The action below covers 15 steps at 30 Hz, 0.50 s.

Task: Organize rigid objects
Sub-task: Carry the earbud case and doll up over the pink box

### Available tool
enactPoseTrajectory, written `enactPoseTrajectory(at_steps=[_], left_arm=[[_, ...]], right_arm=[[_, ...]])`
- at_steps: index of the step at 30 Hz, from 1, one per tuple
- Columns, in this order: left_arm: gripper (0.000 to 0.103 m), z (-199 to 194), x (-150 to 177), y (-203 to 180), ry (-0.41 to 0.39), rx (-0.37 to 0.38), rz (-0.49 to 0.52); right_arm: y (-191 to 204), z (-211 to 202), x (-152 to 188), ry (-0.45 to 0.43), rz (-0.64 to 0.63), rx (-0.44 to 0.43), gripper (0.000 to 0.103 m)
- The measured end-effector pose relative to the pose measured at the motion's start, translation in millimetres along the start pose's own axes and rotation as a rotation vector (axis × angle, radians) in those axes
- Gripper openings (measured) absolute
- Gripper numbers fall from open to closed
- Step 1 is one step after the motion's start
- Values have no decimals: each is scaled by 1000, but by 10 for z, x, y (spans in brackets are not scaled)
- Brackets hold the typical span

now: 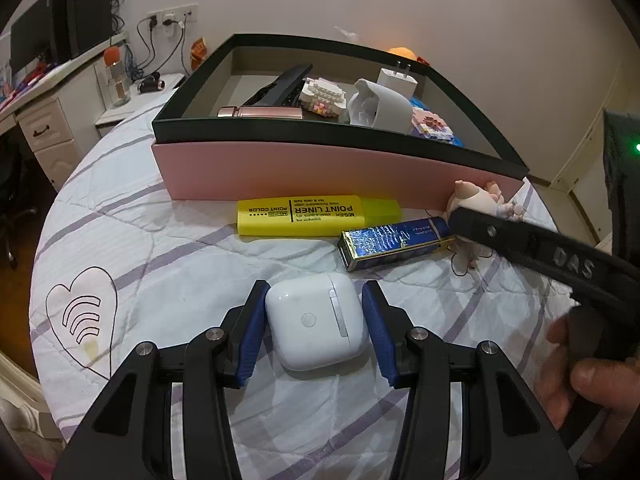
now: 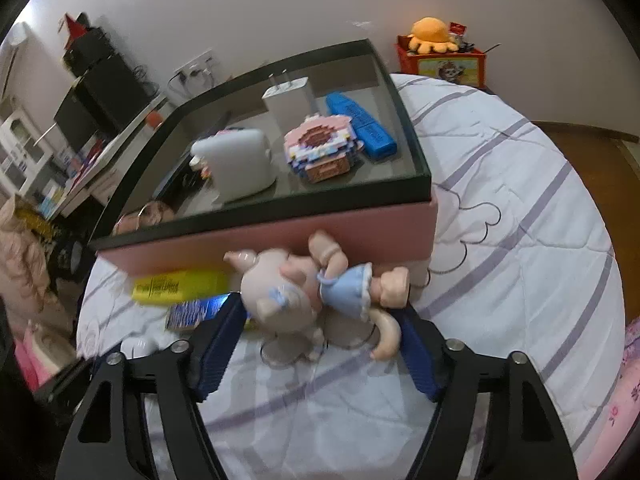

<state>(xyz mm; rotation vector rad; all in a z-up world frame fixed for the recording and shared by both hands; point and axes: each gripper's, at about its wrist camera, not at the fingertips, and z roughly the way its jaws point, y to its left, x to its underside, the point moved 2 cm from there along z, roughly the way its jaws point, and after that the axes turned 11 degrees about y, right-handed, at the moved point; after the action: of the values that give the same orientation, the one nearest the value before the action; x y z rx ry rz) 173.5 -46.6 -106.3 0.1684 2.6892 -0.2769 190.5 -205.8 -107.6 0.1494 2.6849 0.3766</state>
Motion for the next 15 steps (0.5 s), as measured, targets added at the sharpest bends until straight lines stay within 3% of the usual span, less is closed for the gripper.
enactPoseTrajectory(at_steps=[7, 15], left_arm=[[48, 11, -4, -10, 0, -2, -2], [48, -21, -7, 4, -8, -2, -6]], right_arm=[[62, 48, -27, -31, 11, 47, 78], [9, -38, 50, -39, 26, 17, 77]])
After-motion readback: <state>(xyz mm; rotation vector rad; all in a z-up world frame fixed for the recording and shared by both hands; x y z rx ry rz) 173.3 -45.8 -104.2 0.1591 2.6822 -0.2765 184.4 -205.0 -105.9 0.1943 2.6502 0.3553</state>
